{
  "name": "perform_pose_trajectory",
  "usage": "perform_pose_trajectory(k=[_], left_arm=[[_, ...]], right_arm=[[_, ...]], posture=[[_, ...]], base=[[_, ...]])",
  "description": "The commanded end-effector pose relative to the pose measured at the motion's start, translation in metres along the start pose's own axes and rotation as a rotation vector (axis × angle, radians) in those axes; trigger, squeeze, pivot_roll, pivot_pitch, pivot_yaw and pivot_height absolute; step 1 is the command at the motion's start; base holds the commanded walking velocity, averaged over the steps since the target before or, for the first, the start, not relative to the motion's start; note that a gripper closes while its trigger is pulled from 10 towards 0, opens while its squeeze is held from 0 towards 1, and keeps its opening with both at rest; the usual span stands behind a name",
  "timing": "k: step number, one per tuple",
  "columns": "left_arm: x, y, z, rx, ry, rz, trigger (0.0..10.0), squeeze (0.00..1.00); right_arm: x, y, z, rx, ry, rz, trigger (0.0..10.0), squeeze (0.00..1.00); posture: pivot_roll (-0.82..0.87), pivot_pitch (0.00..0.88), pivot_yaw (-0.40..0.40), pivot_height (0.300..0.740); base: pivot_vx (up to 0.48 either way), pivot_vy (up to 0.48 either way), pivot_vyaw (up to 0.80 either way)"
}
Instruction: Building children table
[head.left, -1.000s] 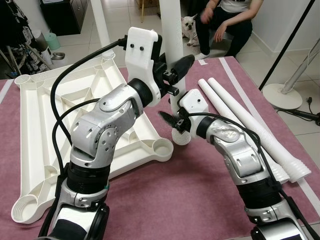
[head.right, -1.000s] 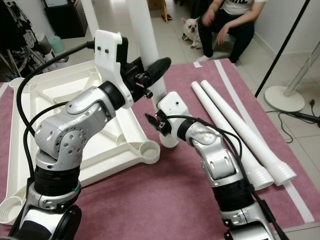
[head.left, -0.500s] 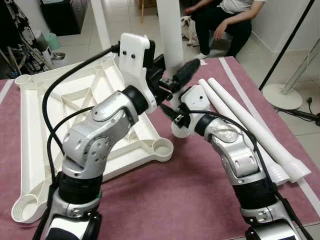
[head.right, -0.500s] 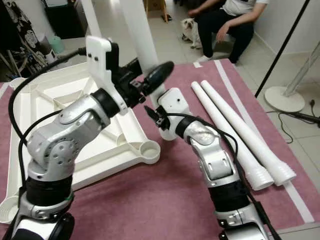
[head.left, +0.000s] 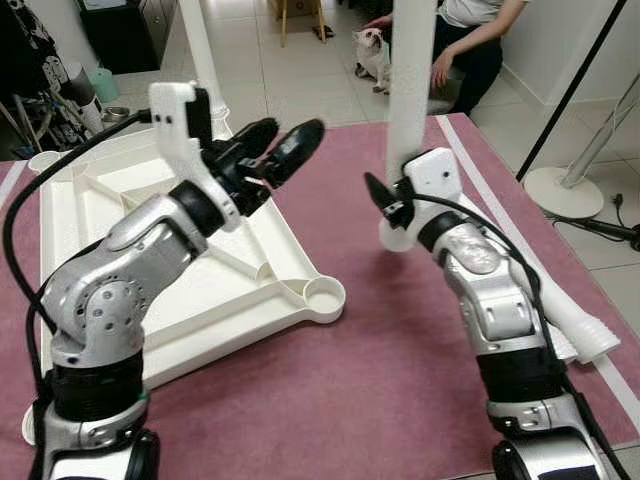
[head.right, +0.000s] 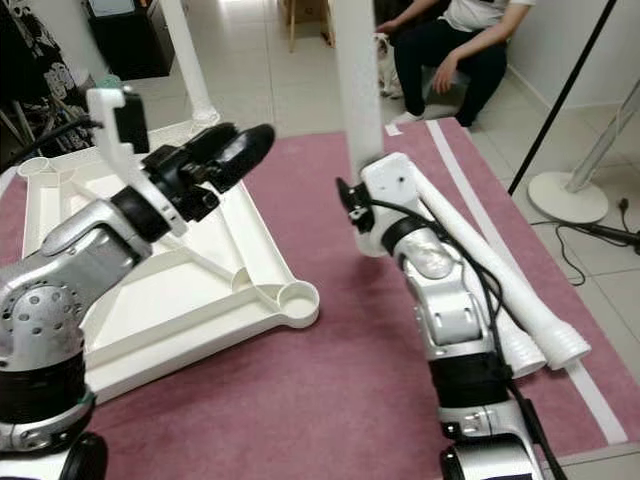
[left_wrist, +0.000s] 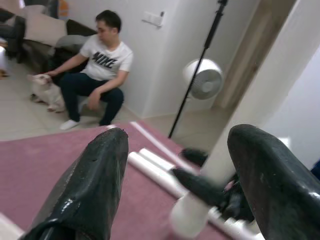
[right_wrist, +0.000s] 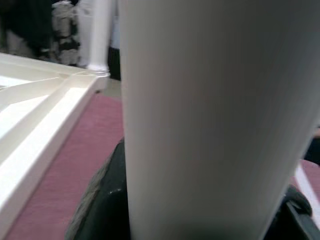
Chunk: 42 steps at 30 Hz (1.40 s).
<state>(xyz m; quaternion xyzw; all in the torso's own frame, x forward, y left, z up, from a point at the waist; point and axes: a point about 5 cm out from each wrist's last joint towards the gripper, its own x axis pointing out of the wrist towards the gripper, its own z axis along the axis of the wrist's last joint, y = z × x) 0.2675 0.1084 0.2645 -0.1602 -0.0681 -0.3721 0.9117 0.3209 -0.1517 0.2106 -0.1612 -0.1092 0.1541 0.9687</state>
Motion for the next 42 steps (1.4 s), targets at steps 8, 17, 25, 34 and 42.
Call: perform_pose_trajectory(k=[8,17,25,34,42], left_arm=[[-0.035,0.023,-0.075,0.469,0.58,-0.162,10.0,0.0],[-0.055,0.022,-0.117,0.416,0.741,-0.208,10.0,0.0],[-0.061,0.024,-0.127,0.422,0.79,-0.253,10.0,0.0],[-0.071,0.027,-0.143,0.469,0.849,-0.264,4.7,0.0],[-0.062,0.032,-0.151,0.487,0.84,-0.227,3.0,0.0]], right_arm=[[-0.001,0.007,0.035,0.087,-0.221,0.043,10.0,0.0],[0.008,0.031,0.039,0.164,-0.266,0.077,10.0,0.0],[0.017,0.051,0.045,0.295,-0.272,0.133,10.0,0.0],[0.011,0.081,0.042,0.357,-0.204,0.297,10.0,0.0],[0.01,0.091,0.043,0.411,-0.195,0.326,10.0,0.0]], posture=[[0.0,0.0,0.09,0.74],[0.0,0.0,0.087,0.74],[0.01,0.0,0.081,0.74],[0.01,0.0,0.057,0.74],[0.01,0.0,0.056,0.74]], base=[[0.0,0.0,0.0],[0.0,0.0,0.0],[0.0,0.0,0.0],[0.0,0.0,0.0],[0.0,0.0,0.0]])
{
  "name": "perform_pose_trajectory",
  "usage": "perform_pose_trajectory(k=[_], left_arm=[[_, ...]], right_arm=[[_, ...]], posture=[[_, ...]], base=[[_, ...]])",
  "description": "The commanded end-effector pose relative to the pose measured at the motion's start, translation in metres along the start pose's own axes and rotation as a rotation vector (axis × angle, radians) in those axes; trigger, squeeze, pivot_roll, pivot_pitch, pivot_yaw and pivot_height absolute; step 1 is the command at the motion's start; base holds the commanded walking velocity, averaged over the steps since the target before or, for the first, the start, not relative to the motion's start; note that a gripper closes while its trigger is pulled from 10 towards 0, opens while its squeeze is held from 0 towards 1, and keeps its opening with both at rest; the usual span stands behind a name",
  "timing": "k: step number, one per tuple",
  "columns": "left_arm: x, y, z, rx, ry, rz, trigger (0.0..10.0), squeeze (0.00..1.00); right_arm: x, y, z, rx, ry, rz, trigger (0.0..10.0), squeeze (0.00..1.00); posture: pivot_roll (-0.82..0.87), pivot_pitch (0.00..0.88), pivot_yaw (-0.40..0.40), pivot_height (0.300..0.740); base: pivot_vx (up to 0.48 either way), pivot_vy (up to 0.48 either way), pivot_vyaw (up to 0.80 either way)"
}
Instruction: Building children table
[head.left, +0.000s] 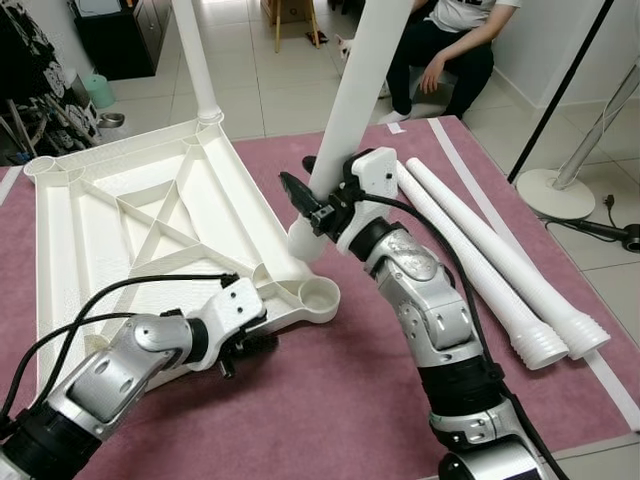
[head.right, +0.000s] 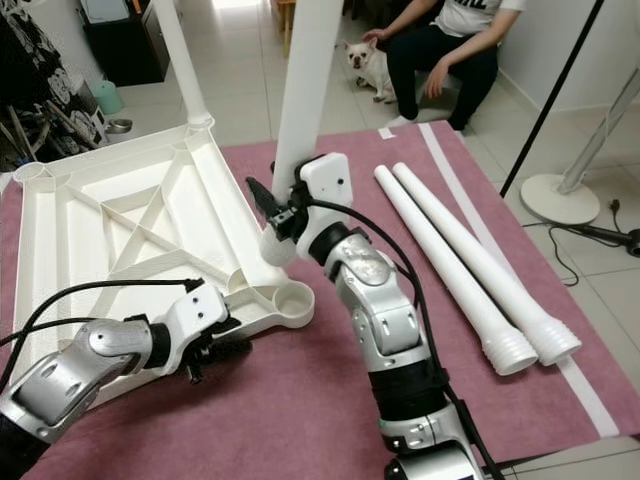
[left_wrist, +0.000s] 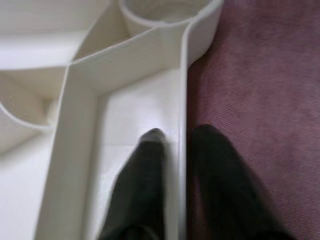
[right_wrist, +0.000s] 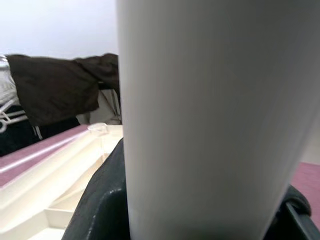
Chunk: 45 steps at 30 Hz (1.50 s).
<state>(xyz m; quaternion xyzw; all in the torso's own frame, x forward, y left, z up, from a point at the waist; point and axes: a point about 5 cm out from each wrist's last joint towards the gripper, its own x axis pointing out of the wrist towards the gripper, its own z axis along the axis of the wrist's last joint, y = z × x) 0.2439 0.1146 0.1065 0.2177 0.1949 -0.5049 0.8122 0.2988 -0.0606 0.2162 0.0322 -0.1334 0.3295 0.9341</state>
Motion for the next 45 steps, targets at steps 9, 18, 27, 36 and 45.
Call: perform_pose_trajectory(k=[9,18,27,36,45], left_arm=[[0.007,0.012,0.0,-0.017,-0.02,0.106,0.0,0.0],[-0.002,0.037,0.022,0.001,-0.094,0.219,10.0,0.0],[-0.013,0.043,0.038,0.138,-0.109,0.209,10.0,0.0],[-0.002,0.029,0.021,0.164,-0.034,0.142,10.0,0.0],[0.033,-0.007,0.003,0.09,-0.004,0.055,10.0,0.0]], right_arm=[[-0.004,0.017,0.002,0.022,0.02,0.082,10.0,0.0],[-0.008,0.006,0.006,0.005,0.022,0.05,10.0,0.0],[-0.011,0.001,0.007,-0.01,0.024,0.033,10.0,0.0],[-0.015,0.002,0.002,-0.008,0.044,0.041,10.0,0.0],[-0.017,-0.001,-0.025,-0.027,0.137,0.055,10.0,0.0]], posture=[[0.0,0.0,0.052,0.74],[0.0,0.0,0.059,0.74],[0.0,0.0,0.065,0.74],[0.0,0.0,0.077,0.74],[-0.01,0.0,0.08,0.74]], base=[[0.0,0.0,0.0],[0.0,0.0,0.0],[0.0,0.0,0.0],[0.0,0.0,0.0],[0.0,0.0,0.0]])
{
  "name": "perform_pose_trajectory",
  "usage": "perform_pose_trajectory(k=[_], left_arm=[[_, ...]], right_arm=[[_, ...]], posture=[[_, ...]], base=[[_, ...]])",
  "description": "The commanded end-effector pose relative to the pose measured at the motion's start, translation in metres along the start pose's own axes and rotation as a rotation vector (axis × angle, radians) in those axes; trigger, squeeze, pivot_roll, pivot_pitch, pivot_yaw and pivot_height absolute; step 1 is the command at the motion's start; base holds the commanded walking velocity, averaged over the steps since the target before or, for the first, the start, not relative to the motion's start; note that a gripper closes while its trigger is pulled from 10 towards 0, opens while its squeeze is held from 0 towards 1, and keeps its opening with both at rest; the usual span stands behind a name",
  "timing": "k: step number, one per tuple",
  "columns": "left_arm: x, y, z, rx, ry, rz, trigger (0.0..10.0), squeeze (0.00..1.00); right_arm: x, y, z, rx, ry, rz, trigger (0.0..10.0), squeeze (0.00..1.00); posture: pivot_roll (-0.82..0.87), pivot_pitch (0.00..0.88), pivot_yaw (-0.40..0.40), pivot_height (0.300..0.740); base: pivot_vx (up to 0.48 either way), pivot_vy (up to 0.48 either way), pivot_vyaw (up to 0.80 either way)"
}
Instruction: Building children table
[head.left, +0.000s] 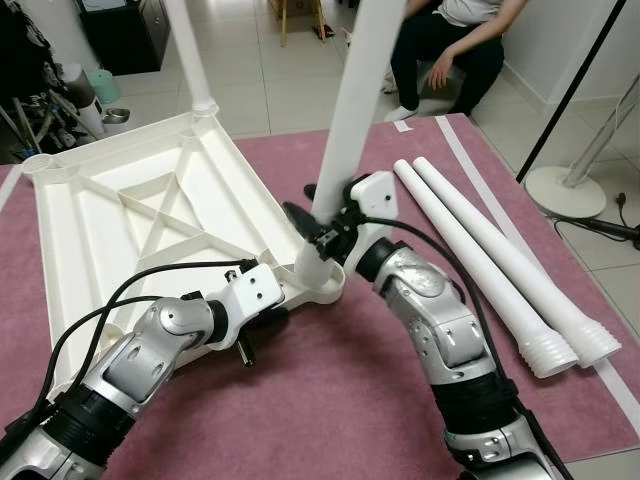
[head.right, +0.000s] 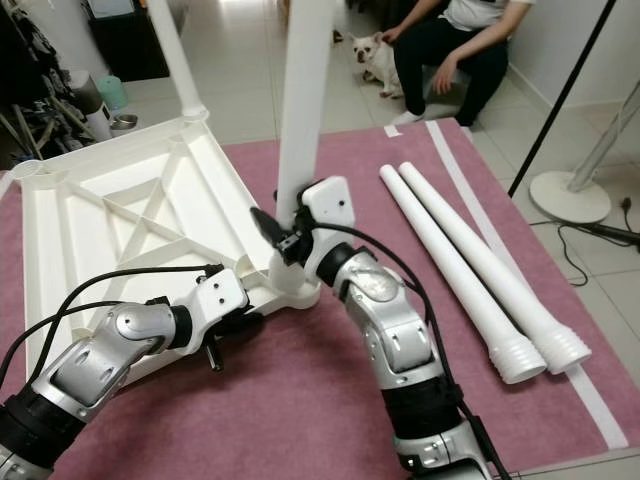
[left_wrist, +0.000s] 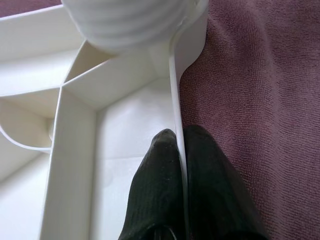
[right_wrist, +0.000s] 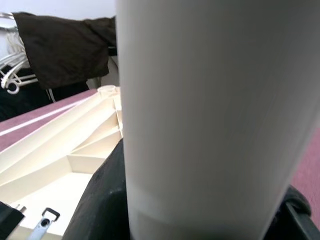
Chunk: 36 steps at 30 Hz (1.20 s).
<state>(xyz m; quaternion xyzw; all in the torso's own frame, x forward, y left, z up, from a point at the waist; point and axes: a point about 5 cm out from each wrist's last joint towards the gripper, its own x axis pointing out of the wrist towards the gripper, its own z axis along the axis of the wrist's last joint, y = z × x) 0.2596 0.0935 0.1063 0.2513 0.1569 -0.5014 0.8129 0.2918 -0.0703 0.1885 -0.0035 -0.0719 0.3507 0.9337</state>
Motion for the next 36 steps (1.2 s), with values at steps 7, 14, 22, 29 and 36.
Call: perform_pose_trajectory(k=[7,14,22,29,36], left_arm=[[0.015,-0.011,-0.007,-0.016,0.019,0.055,10.0,0.0],[0.016,-0.005,-0.007,-0.01,0.025,0.102,10.0,0.0],[0.019,-0.001,-0.005,-0.008,0.024,0.122,10.0,0.0],[0.018,0.002,-0.006,-0.003,0.024,0.123,10.0,0.0],[0.018,0.002,-0.004,0.005,0.018,0.116,10.0,0.0]], right_arm=[[0.003,0.002,-0.012,-0.022,0.049,0.006,10.0,0.0],[0.001,-0.003,-0.008,-0.109,0.075,0.003,10.0,0.0],[-0.008,-0.003,-0.007,-0.166,0.091,0.014,10.0,0.0],[-0.014,-0.011,-0.011,-0.095,0.036,-0.043,10.0,0.0],[-0.009,-0.016,-0.015,-0.083,0.028,-0.064,10.0,0.0]], posture=[[0.0,0.0,0.075,0.74],[-0.01,0.0,0.072,0.74],[-0.01,0.0,0.078,0.74],[-0.01,0.0,0.098,0.74],[-0.01,0.0,0.104,0.74]], base=[[0.0,0.0,0.0],[0.0,0.0,0.0],[0.0,0.0,0.0],[0.0,0.0,0.0],[0.0,0.0,0.0]])
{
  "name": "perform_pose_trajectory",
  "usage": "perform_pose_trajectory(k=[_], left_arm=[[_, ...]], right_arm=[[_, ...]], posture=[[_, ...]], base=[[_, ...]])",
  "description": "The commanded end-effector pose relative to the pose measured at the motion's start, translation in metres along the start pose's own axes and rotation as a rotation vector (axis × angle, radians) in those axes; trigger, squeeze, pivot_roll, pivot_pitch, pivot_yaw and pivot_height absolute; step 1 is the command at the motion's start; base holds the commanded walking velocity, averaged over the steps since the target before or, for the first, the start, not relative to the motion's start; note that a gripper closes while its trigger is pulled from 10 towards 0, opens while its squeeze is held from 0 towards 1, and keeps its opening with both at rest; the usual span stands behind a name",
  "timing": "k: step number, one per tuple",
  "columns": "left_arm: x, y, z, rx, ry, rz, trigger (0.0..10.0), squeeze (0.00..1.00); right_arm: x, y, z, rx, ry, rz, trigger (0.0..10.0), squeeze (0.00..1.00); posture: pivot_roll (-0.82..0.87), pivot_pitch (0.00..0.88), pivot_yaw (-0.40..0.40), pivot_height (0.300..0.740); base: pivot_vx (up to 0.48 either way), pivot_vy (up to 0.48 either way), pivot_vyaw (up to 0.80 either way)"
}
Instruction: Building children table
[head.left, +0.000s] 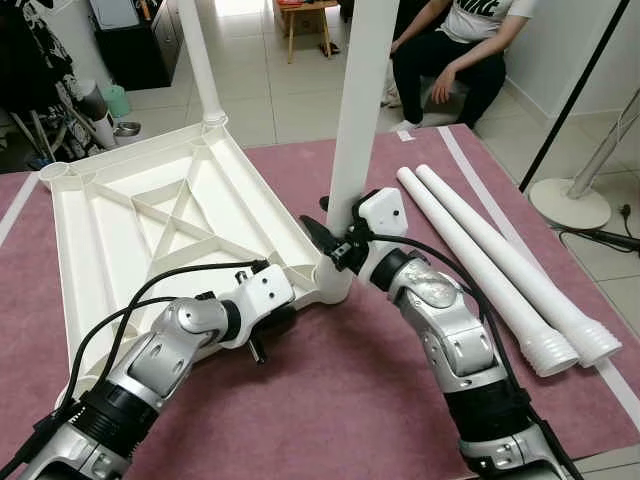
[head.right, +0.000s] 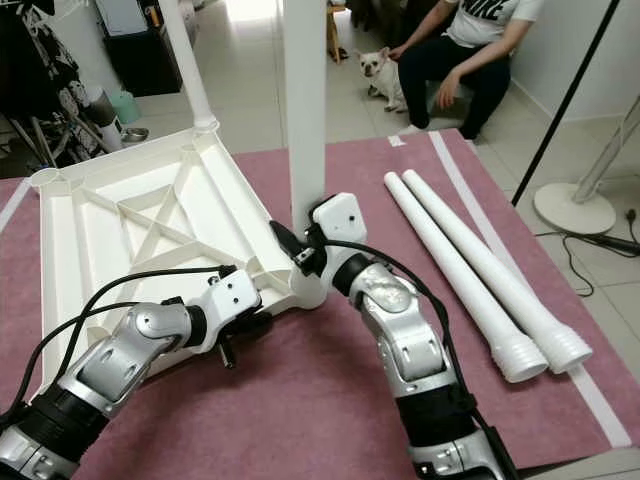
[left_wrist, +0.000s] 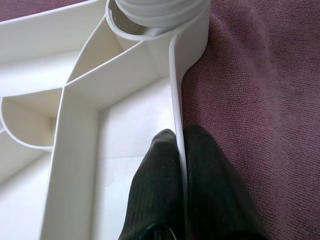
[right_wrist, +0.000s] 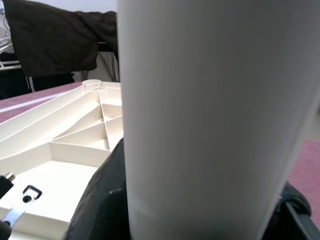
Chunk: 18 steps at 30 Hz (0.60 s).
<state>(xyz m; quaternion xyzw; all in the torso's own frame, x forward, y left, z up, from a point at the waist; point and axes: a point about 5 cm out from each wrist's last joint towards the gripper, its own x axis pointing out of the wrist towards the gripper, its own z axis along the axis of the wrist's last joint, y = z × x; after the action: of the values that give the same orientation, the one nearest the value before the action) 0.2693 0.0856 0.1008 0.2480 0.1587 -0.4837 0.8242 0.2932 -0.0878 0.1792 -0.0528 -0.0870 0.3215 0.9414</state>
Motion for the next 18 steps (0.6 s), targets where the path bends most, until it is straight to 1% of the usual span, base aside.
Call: perform_pose_trajectory(k=[1,2,3,4,5,9,10,11,14,18], left_arm=[[0.004,-0.003,-0.003,0.027,0.005,0.073,10.0,0.0],[0.004,-0.003,-0.002,0.029,0.0,0.07,10.0,0.0],[0.004,-0.004,-0.002,0.03,-0.002,0.068,10.0,0.21],[0.004,-0.004,-0.002,0.03,-0.002,0.068,10.0,0.21],[0.002,-0.005,-0.001,0.032,-0.009,0.048,10.0,1.0],[-0.002,-0.008,0.002,0.03,-0.033,0.015,10.0,1.0],[-0.006,-0.011,0.006,0.017,-0.074,-0.028,10.0,0.67],[-0.009,-0.01,0.009,-0.004,-0.097,-0.032,10.0,0.0],[-0.01,-0.01,0.011,-0.018,-0.112,-0.033,10.0,0.0],[-0.01,-0.005,0.016,-0.052,-0.132,-0.004,10.0,0.0]], right_arm=[[0.004,-0.003,-0.009,0.026,0.027,-0.015,10.0,0.0],[0.005,-0.004,-0.01,0.027,0.03,-0.018,10.0,0.0],[0.005,-0.004,-0.01,0.027,0.032,-0.019,10.0,0.0],[0.005,-0.004,-0.01,0.027,0.032,-0.019,10.0,0.0],[0.006,-0.004,-0.01,0.026,0.03,-0.02,10.0,0.0],[0.007,-0.005,-0.008,0.026,0.022,-0.02,10.0,0.0],[0.008,-0.006,-0.007,0.032,0.011,-0.019,10.0,0.0],[0.008,-0.006,-0.006,0.034,0.007,-0.018,10.0,0.0],[0.009,-0.006,-0.006,0.035,0.002,-0.017,10.0,0.0],[0.009,-0.005,-0.011,0.033,0.012,-0.016,10.0,0.0]], posture=[[-0.01,0.0,0.104,0.74],[-0.01,0.0,0.102,0.74],[-0.01,0.0,0.102,0.74],[-0.01,0.0,0.102,0.74],[-0.01,0.0,0.102,0.74],[-0.01,0.0,0.102,0.74],[-0.01,0.0,0.102,0.74],[0.0,0.0,0.098,0.74],[0.0,0.0,0.098,0.74],[0.0,0.0,0.097,0.74]], base=[[0.0,0.0,0.0],[0.0,0.0,0.0],[0.0,0.0,0.0],[0.0,0.0,0.0],[0.0,0.0,0.0],[0.0,0.0,0.0],[0.0,0.0,0.0],[0.0,0.0,0.0],[0.0,0.0,0.0],[0.0,0.0,0.0]])
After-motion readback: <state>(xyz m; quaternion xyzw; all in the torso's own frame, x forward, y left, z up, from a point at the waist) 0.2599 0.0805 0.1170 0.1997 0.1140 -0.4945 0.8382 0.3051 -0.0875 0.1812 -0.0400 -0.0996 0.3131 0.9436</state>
